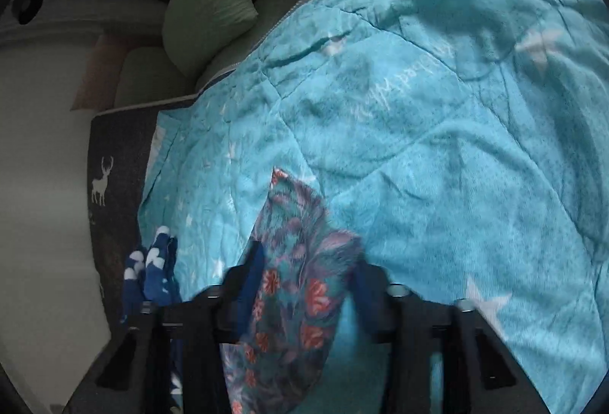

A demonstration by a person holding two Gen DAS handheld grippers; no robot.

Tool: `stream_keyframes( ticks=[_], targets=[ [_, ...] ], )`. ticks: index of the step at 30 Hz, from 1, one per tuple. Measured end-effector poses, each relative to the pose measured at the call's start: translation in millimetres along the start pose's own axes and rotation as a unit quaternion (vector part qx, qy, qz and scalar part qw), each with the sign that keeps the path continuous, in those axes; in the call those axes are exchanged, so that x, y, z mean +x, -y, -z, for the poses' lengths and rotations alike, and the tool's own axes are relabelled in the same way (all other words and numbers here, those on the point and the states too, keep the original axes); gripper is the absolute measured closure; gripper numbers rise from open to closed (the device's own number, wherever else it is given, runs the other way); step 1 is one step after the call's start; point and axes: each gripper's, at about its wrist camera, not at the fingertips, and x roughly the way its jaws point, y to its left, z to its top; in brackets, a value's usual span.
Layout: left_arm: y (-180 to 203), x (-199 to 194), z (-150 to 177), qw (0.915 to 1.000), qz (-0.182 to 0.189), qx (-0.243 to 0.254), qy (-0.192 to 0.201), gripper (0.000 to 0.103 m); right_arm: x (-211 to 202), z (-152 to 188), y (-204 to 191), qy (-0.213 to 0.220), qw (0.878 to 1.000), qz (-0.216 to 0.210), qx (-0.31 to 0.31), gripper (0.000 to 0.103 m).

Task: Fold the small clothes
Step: 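Grasp the narrow floral sleeve strip with the right gripper and lift it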

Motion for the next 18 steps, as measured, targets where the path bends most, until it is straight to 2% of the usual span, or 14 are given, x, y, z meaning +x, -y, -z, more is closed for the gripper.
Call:
stream_keyframes(
  ticks=[4, 8, 11, 14, 16, 18],
  targets=[
    [3, 11, 0, 0.9999, 0.007, -0.009, -0.013, 0.045, -22, 5, -37, 0.045, 0.996, -0.017, -0.069, 0.098],
    [8, 16, 0, 0.9996, 0.013, -0.011, -0.02, 0.045, -61, -4, -89, 0.079, 0.988, -0.084, -0.104, 0.098],
    [12, 14, 1, 0.9996, 0.02, -0.007, -0.018, 0.044, -95, -5, -142, 0.111, 0.973, -0.133, -0.151, 0.098],
    [14, 18, 2, 0.9993, 0.028, -0.014, -0.019, 0.043, -120, 8, -192, 0.125, 0.955, -0.161, -0.213, 0.098],
    [15, 24, 2, 0.9991, 0.031, -0.017, -0.023, 0.038, -127, 25, -223, 0.126, 0.944, -0.168, -0.256, 0.098],
    [20, 30, 3, 0.9995, 0.02, -0.01, -0.02, 0.038, -126, 46, -248, 0.109, 0.933, -0.179, -0.293, 0.098]
  ],
)
